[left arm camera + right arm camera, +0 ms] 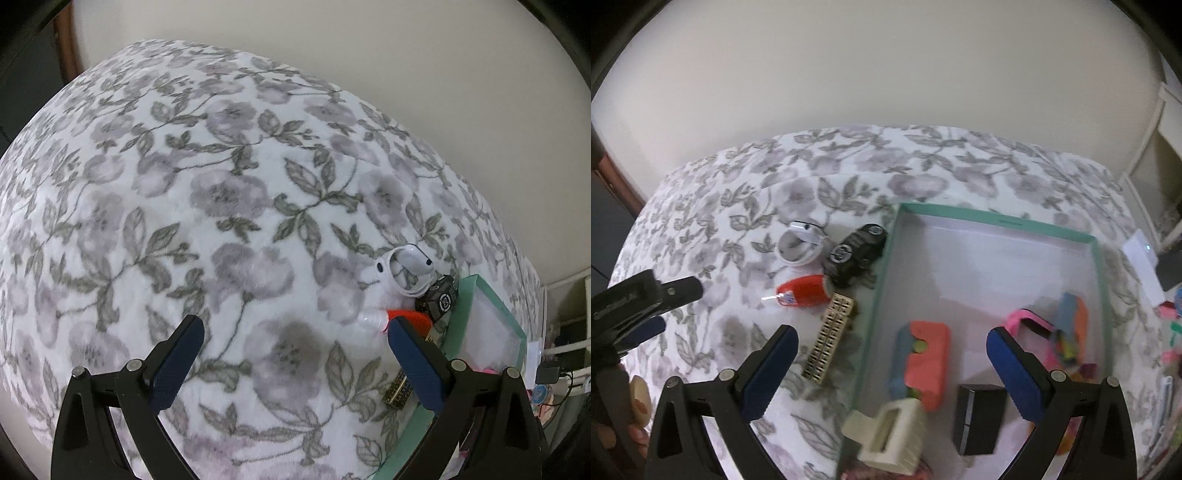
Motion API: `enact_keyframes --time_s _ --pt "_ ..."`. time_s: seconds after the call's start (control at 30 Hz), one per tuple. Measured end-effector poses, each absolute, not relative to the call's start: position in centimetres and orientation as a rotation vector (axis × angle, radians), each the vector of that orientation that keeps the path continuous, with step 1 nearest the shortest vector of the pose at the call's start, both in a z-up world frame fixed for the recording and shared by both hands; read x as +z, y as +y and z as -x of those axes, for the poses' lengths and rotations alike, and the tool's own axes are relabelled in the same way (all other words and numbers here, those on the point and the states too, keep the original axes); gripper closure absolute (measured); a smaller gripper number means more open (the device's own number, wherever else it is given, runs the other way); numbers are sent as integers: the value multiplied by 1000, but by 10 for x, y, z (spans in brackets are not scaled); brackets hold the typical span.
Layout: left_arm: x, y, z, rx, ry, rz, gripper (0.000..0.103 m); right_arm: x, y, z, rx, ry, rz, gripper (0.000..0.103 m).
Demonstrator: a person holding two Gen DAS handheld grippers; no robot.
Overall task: Organize rigid objects
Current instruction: 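Withdraw both tools from the tray toward the remaining items, then grasp the red glue bottle with left tool while right tool lowers to the gold comb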
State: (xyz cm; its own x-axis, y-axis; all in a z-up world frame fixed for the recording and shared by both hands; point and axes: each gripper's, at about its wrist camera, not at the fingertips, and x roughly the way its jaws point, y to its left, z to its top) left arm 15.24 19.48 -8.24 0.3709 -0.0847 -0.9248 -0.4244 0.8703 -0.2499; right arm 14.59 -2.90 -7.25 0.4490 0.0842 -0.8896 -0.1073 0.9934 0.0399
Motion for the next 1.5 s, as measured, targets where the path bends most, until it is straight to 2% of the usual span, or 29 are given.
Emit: enact_keyframes --time_s 0.33,0.67,0.97,1.3,1.5 --pt "-110 144 -186 110 1238 365 3 -72 -48 -170 105 1063 -35 0" --pt "-129 95 -211 41 1213 265 3 -80 -88 -192 55 1065 -153 0" --pt "-139 118 -211 135 1215 251 3 -82 -83 -190 80 1076 -157 0" --pt "-144 154 -207 188 1268 270 3 -86 -27 -180 241 1081 -25 22" --pt "-146 166 -195 164 1317 229 3 -98 -3 -178 306 1122 5 39"
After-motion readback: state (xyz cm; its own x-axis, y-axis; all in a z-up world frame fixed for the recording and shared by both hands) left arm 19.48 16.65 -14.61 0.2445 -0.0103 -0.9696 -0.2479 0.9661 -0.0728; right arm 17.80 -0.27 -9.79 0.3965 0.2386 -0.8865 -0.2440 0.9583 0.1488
